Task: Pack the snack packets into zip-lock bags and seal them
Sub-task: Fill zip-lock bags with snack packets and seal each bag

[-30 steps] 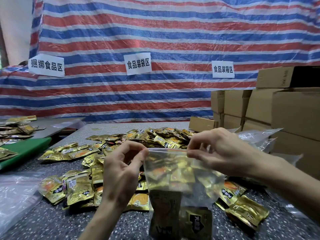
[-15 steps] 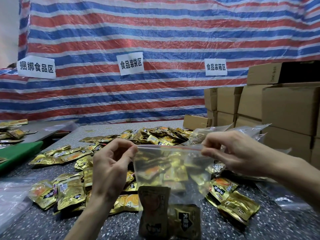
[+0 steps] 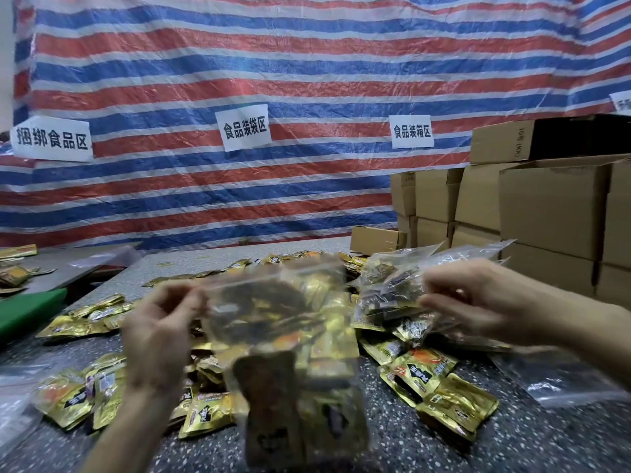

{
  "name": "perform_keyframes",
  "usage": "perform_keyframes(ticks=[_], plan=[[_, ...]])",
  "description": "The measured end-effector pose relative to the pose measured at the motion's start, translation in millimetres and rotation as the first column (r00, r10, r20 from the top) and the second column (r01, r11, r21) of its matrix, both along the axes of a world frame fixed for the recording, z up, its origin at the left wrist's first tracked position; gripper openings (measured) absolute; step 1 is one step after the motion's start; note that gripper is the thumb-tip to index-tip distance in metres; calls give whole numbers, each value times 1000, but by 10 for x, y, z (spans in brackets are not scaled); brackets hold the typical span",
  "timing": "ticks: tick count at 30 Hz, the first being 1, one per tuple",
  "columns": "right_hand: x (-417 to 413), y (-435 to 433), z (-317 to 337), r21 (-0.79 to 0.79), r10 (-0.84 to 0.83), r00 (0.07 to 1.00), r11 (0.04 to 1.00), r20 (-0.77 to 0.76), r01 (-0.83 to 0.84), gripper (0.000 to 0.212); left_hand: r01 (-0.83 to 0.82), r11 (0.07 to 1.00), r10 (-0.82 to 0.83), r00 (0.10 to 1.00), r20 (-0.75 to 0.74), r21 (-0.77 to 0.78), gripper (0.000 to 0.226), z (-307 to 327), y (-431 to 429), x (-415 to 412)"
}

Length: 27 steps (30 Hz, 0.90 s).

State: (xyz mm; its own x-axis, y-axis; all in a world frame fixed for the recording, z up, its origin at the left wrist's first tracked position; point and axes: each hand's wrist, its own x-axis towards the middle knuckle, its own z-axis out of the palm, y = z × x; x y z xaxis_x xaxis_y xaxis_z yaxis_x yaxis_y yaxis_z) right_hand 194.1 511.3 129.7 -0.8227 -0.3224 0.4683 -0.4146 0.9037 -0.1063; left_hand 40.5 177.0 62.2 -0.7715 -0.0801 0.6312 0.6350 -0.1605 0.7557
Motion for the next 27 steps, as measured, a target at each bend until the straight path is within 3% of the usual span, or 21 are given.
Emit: perform_keyframes(ticks=[2,6,8,11,13,15,19,24,27], plan=[[102,237,-47,-144,-42,998,988,40,48,37,0,997,-3,999,39,77,33,-35,-245,-136],[64,185,-266,-332,-47,990,939,130,88,33,136,991,-136,989,55,-14,10,-49,-103,-46],[-73,-27,-469,-414,-28,975,902,223,121,47,195,980,-191,979,73,-48,18,-59,98,26],[-289,-337,-743,-519,21,924,833,381,195,85,240,971,-238,967,89,-18,11,-19,302,88],[-424,-512,-853,-589,87,892,778,444,218,99,269,963,-270,957,106,21,12,20,360,96],[-562,-661,-926,-700,187,874,682,448,212,85,314,947,-320,940,122,65,10,72,406,105],[-734,-814,-930,-753,166,886,606,434,255,16,351,928,-368,915,164,123,12,151,509,84],[-732,-675,-708,-836,265,862,476,433,273,25,217,976,-218,944,248,33,10,171,605,-62],[-769,-556,-534,-856,234,879,428,415,290,26,161,986,-140,944,300,-47,10,103,606,-109]])
